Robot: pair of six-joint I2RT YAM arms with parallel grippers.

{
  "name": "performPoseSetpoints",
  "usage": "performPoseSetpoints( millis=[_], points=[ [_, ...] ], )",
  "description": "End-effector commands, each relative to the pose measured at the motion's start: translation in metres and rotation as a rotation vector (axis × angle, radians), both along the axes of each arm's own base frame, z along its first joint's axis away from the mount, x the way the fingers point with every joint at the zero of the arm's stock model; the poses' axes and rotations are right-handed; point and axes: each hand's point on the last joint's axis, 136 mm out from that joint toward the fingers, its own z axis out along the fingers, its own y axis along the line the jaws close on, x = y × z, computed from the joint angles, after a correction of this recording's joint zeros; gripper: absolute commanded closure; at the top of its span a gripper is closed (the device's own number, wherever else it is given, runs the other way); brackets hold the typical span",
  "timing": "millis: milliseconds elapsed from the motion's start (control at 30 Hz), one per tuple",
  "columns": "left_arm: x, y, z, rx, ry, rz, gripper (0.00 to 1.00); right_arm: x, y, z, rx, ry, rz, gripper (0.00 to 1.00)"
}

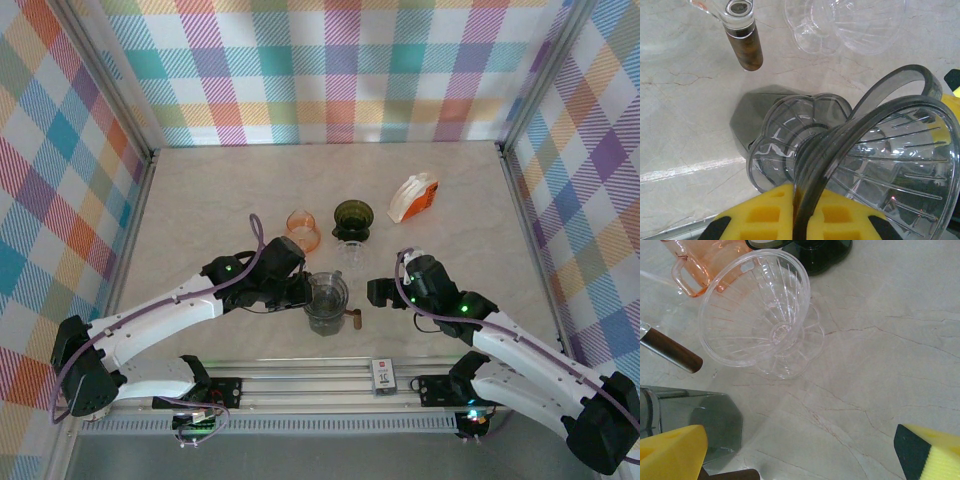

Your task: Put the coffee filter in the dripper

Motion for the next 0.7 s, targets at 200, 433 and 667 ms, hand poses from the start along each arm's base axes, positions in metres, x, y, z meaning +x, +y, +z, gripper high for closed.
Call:
performPoseSetpoints(
  millis=[200,433,667],
  points=[
    [0.008,0.009,0.014,-0.024,-0.066,0.017,0.46,-0.003,-0.001,0.001,0.02,0.02,-0.005,0.02],
    [0.02,0.016,0.044,-0.042,-0.195,0.03,0.26,0.002,0.002,0.016,0.027,0.002,-0.007,0.01],
    [0.04,0.047,0.071,0.016,-0.403,0.126,0.17,0.028,-0.01,0.038,-0.085,-0.048,-0.081,0.0]
  ],
)
